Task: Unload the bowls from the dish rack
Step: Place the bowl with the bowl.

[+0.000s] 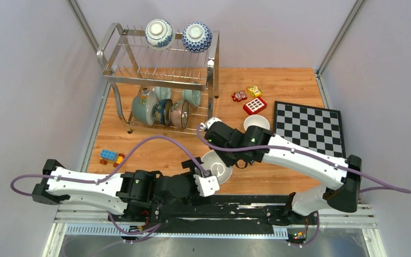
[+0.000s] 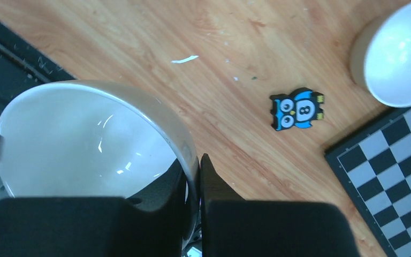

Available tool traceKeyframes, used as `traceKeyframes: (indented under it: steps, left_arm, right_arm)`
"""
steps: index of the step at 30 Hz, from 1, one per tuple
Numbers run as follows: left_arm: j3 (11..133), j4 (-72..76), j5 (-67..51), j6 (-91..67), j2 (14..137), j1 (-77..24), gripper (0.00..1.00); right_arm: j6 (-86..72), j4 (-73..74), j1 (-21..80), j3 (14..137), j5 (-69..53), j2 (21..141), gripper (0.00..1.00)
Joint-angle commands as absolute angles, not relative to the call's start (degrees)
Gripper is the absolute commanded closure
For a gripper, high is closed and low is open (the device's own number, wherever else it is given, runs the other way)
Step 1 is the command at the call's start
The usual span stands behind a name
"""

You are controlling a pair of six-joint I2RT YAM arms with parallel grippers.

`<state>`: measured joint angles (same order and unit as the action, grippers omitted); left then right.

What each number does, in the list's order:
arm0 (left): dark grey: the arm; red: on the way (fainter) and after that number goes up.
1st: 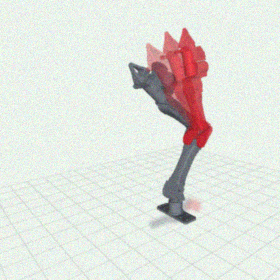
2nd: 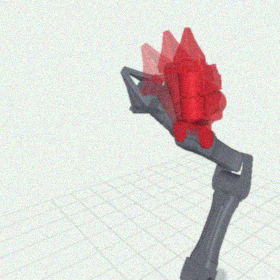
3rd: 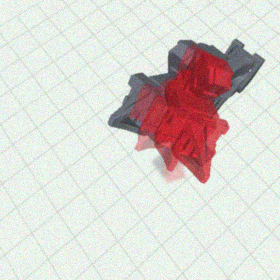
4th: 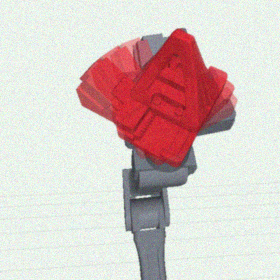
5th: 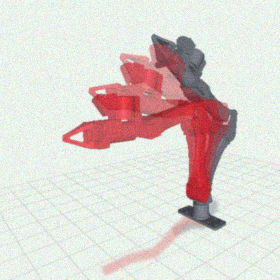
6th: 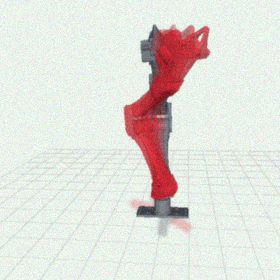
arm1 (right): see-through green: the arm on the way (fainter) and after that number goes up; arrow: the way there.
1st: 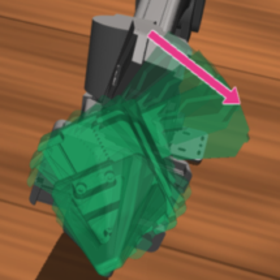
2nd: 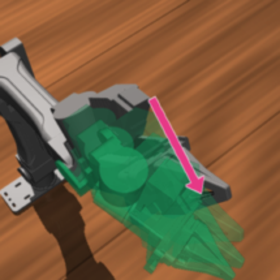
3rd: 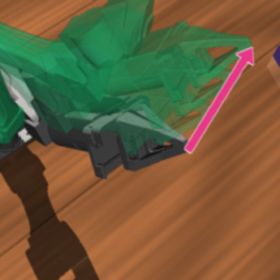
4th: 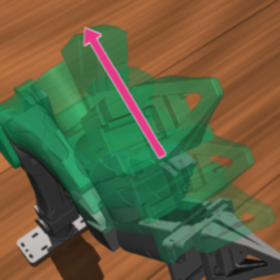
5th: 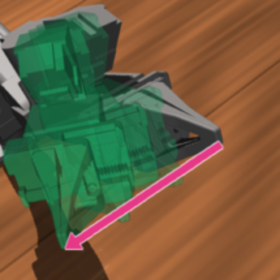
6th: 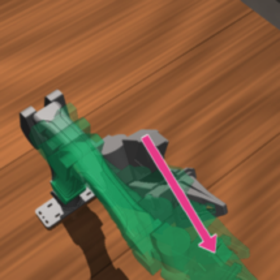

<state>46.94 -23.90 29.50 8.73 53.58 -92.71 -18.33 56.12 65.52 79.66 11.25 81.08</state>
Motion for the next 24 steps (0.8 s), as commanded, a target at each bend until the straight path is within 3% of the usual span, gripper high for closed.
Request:
traceKeyframes:
  steps: [1, 7, 19, 24]
  left_arm:
    - [43.95, -18.00, 36.90, 0.78, 48.85, -92.72, 0.00]
    - [37.95, -7.79, 33.54, -5.78, 40.83, -92.66, 0.00]
    - [27.12, 21.21, 2.19, -14.88, 37.22, -92.53, 0.00]
    - [26.98, 26.32, -11.42, -16.56, 39.14, -91.93, 0.04]
  right_arm:
    - [-24.33, 53.95, 66.00, 78.47, 21.84, 74.78, 0.97]
    - [-29.68, 53.16, 65.98, 73.45, 27.78, 68.16, 0.97]
    - [-35.37, 50.79, 65.95, 59.61, 34.90, 54.48, 0.97]
    - [-35.53, 47.98, 66.00, 54.82, 35.35, 51.05, 0.97]
